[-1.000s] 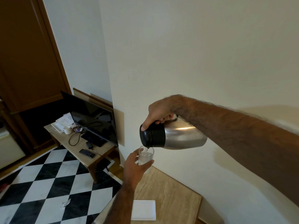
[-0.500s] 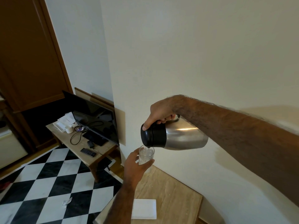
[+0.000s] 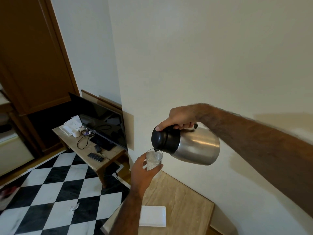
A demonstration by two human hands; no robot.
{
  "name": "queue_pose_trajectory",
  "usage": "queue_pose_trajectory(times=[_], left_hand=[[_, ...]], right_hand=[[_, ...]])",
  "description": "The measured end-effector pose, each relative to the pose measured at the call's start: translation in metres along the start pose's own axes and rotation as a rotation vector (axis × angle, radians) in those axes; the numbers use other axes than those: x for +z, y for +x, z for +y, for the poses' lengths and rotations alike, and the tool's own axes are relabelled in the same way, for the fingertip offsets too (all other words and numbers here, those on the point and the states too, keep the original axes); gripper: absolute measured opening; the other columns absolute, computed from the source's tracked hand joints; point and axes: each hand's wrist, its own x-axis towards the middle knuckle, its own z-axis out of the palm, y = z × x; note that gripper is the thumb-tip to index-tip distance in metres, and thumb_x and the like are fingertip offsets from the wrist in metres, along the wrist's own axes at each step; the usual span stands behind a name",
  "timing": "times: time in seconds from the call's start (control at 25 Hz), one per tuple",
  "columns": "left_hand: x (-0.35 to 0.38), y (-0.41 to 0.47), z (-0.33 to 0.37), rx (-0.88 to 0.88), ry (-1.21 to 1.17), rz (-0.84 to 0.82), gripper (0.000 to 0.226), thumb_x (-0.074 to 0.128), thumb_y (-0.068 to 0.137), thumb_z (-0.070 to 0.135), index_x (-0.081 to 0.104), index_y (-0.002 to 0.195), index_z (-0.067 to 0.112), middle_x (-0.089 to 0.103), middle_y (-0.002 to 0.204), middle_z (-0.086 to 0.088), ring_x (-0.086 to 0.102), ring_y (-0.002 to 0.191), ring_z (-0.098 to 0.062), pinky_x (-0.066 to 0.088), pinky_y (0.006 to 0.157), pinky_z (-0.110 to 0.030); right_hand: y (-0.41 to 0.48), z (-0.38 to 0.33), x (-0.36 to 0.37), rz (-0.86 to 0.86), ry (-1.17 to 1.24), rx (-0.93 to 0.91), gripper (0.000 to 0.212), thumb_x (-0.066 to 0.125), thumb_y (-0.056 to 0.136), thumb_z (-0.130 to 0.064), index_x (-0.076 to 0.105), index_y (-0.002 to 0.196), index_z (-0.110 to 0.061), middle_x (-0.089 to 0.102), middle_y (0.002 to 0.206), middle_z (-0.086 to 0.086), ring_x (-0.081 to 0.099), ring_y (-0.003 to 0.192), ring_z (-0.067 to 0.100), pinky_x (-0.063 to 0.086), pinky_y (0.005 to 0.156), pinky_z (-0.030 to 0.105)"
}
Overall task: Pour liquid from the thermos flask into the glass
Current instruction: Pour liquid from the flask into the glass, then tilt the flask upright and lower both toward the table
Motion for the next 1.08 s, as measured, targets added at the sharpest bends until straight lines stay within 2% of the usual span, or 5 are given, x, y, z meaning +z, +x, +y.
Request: queue_pose_trajectory(times=[0.28, 0.44, 0.56, 0.8, 1.08], left_hand=[[0.001, 0.001, -0.003, -0.002, -0.044, 0.003, 0.061, 0.085, 0.073, 0.059, 0.065, 0.127, 0.036, 0.075, 0.120, 0.010, 0.073, 0.114, -0.019, 0.060, 0.089, -0.031], [-0.006, 0.001, -0.013, 0.050, -0.132, -0.181, 0.050, 0.090, 0.061, 0.067, 0.073, 0.105, 0.053, 0.080, 0.104, 0.017, 0.076, 0.101, -0.007, 0.059, 0.091, -0.032], [-0.007, 0.004, -0.030, 0.123, -0.008, -0.260, 0.063, 0.085, 0.067, 0.069, 0.072, 0.115, 0.030, 0.080, 0.106, 0.003, 0.076, 0.101, -0.018, 0.059, 0.099, -0.047], [0.011, -0.004, -0.050, -0.005, 0.018, 0.034, 0.087, 0.079, 0.056, 0.085, 0.068, 0.126, 0.034, 0.076, 0.119, 0.009, 0.073, 0.113, -0.015, 0.061, 0.099, -0.044], [0.027, 0.011, -0.122, -0.065, 0.121, 0.040, 0.069, 0.093, 0.073, 0.040, 0.065, 0.135, 0.030, 0.073, 0.128, 0.009, 0.068, 0.119, -0.013, 0.061, 0.099, -0.039]], right_hand=[[-0.007, 0.059, 0.038, 0.169, 0.414, -0.034, 0.086, 0.040, 0.068, -0.105, 0.047, 0.048, -0.021, 0.034, 0.049, -0.004, 0.025, 0.040, 0.015, 0.027, 0.044, 0.023], [-0.006, 0.106, 0.088, 0.360, 0.774, 0.028, 0.072, 0.052, 0.094, -0.074, 0.051, 0.050, -0.018, 0.036, 0.046, -0.004, 0.025, 0.035, 0.012, 0.022, 0.040, 0.022], [-0.006, 0.131, 0.131, 0.443, 1.069, 0.084, 0.057, 0.058, 0.102, -0.054, 0.052, 0.059, -0.016, 0.035, 0.047, -0.005, 0.025, 0.036, 0.011, 0.022, 0.040, 0.024], [0.011, 0.163, 0.201, 0.630, 1.223, 0.100, 0.053, 0.048, 0.108, -0.049, 0.056, 0.068, -0.015, 0.043, 0.052, -0.004, 0.034, 0.047, 0.013, 0.031, 0.052, 0.028], [0.050, 0.204, 0.277, 0.662, 1.356, 0.053, 0.045, 0.045, 0.110, -0.043, 0.063, 0.081, -0.014, 0.051, 0.062, -0.001, 0.041, 0.058, 0.015, 0.037, 0.066, 0.033]])
